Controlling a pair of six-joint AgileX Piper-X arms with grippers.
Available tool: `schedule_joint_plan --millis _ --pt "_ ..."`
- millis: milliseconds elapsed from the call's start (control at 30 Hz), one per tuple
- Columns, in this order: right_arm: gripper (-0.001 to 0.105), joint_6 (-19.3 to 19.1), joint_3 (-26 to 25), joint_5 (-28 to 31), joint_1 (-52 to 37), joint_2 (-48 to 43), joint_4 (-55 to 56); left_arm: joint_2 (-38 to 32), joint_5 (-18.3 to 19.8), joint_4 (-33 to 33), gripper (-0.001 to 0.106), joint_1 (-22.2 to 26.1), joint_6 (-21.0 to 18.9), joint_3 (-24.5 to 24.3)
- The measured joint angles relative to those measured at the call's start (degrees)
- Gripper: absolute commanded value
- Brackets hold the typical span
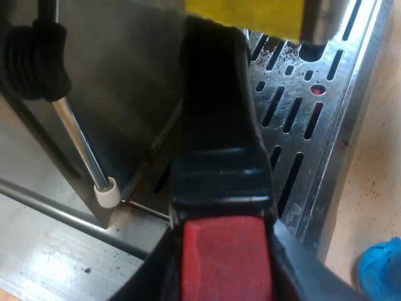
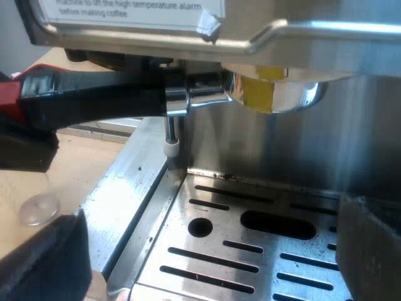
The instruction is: Put the handle in the coffee machine
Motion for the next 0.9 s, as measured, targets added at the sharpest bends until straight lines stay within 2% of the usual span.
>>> schedule_joint_plan --millis 233,400,633,900 --pt "0.08 0.0 0.0 0.0 0.0 0.0 -0.15 0.0 -0.14 1.19 0.0 0.0 0.0 -0.45" --pt "0.08 0.0 0.0 0.0 0.0 0.0 -0.15 0.0 -0.13 1.2 0.0 0.0 1.43 -0.44" --pt "0.08 0.0 0.0 0.0 0.0 0.0 -0.15 0.0 -0.17 0.61 0.0 -1.67 1.74 -0.56" --pt "0.08 0.0 0.0 0.0 0.0 0.0 -0.15 0.0 -0.17 -2.21 0.0 -1.69 -0.04 -0.56"
